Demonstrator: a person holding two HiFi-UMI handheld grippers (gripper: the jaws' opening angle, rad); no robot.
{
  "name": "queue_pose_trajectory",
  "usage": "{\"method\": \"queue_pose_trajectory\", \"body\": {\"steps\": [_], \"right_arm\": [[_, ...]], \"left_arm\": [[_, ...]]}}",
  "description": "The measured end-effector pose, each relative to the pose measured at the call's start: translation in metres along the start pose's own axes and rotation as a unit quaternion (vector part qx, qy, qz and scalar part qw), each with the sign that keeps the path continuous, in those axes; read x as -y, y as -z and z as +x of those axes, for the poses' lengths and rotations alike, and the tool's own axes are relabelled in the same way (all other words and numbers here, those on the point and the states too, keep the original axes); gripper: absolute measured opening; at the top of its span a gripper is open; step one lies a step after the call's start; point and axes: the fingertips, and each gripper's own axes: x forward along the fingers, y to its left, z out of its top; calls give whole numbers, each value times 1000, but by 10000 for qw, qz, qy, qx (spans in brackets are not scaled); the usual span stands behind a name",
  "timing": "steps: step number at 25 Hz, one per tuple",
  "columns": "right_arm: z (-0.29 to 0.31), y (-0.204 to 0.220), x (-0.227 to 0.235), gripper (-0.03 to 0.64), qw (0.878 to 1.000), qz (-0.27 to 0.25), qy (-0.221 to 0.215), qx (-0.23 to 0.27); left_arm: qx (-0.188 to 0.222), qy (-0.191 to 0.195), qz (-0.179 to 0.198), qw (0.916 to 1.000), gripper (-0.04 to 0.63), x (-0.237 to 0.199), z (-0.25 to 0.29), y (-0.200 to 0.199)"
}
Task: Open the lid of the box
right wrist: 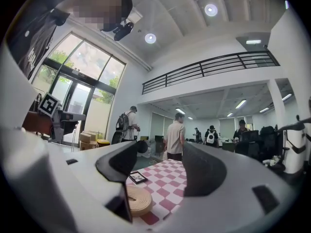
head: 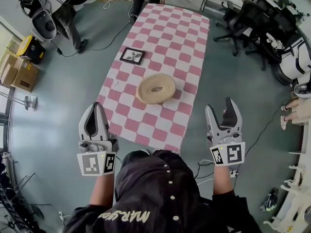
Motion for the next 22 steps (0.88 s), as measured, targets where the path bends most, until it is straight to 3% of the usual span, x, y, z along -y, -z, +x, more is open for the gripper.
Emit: {"method": "queue_pose_trajectory", "body": {"steps": [5, 9, 13, 17, 22], "right_arm": [[35, 29, -24, 279, 9950, -680, -628, -377], [66, 60, -66, 283, 9786, -1301, -1428, -709], [82, 100, -100, 296, 9428, -2032, -2210, -1447], [101, 143, -126, 302, 9153, -2339, -2778, -1740], [101, 216, -158, 298, 8401, -2709, -3991, -2482]], "left_arm": [[-168, -104, -32, 9998, 9, -10, 4, 12], [-254, -45, -109, 9996, 9, -23, 16, 22], [-343, 137, -193, 9991, 9, -27, 27, 29], [-416, 207, -305, 9985, 9, -36, 34, 39], [-636, 444, -497, 9957, 9, -28, 37, 60]]}}
